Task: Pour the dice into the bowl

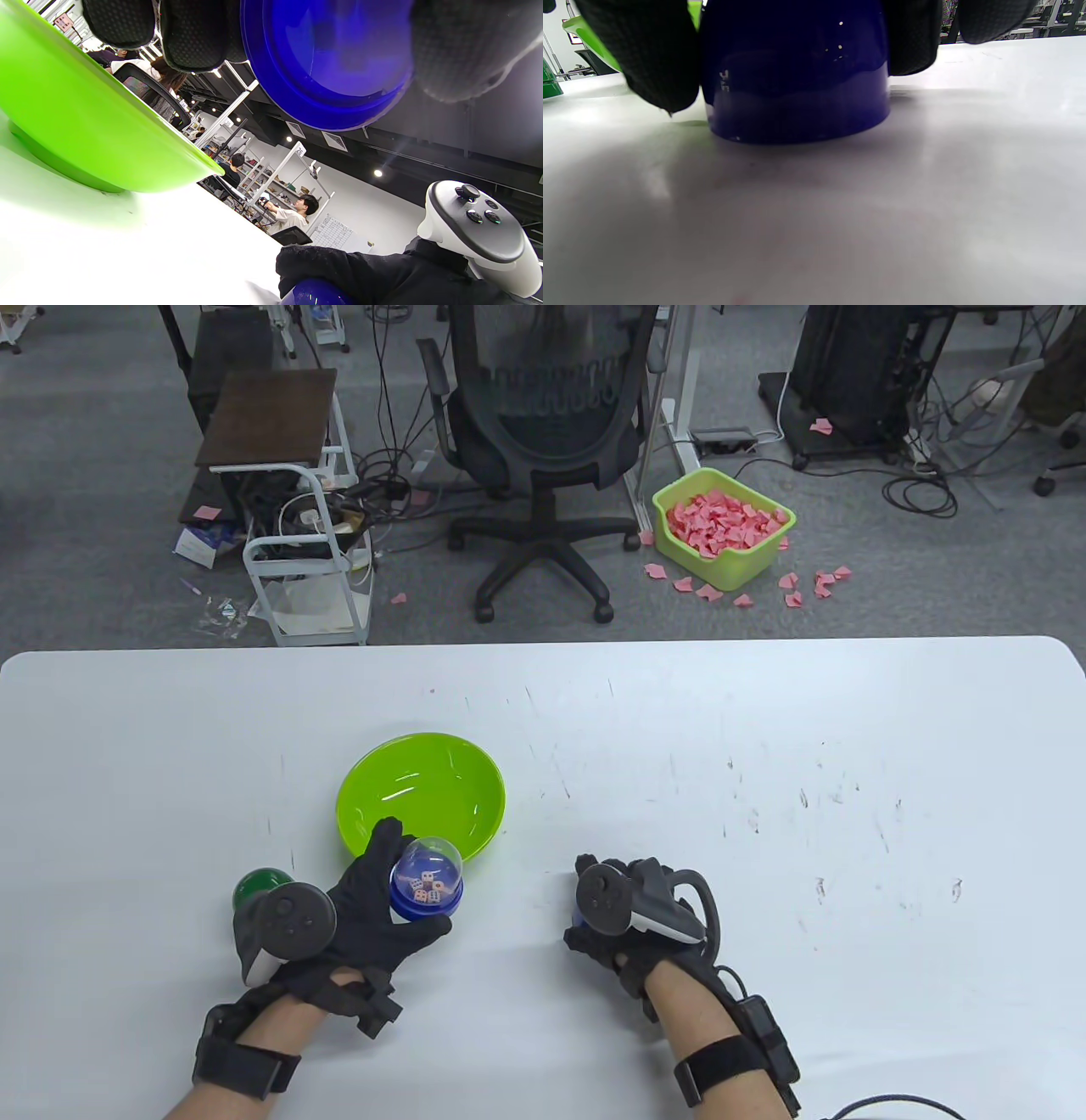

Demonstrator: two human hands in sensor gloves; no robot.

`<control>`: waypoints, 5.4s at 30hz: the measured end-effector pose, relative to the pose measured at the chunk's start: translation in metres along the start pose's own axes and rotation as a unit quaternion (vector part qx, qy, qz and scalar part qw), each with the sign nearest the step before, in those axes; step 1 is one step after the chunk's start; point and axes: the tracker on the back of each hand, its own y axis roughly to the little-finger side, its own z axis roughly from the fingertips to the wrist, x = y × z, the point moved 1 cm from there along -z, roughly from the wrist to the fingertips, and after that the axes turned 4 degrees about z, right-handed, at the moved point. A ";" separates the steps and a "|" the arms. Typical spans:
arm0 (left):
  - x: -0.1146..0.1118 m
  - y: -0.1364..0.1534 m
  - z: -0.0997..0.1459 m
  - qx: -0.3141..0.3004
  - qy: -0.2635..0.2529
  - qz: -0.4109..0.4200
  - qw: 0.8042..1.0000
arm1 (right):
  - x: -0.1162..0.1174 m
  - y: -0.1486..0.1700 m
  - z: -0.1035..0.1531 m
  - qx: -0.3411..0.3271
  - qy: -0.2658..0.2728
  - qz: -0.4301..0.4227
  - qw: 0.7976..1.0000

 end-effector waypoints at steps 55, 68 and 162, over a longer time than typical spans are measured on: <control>-0.017 -0.022 0.001 -0.048 0.059 -0.060 0.995 | -0.091 -0.112 0.006 -0.156 0.148 -0.148 0.965; -0.018 -0.025 0.002 -0.063 0.058 -0.047 0.995 | -0.097 -0.104 0.016 -0.171 0.170 -0.159 0.957; 0.038 0.022 0.004 0.084 -0.108 0.014 0.991 | -0.055 0.065 0.053 0.037 0.223 -0.159 0.961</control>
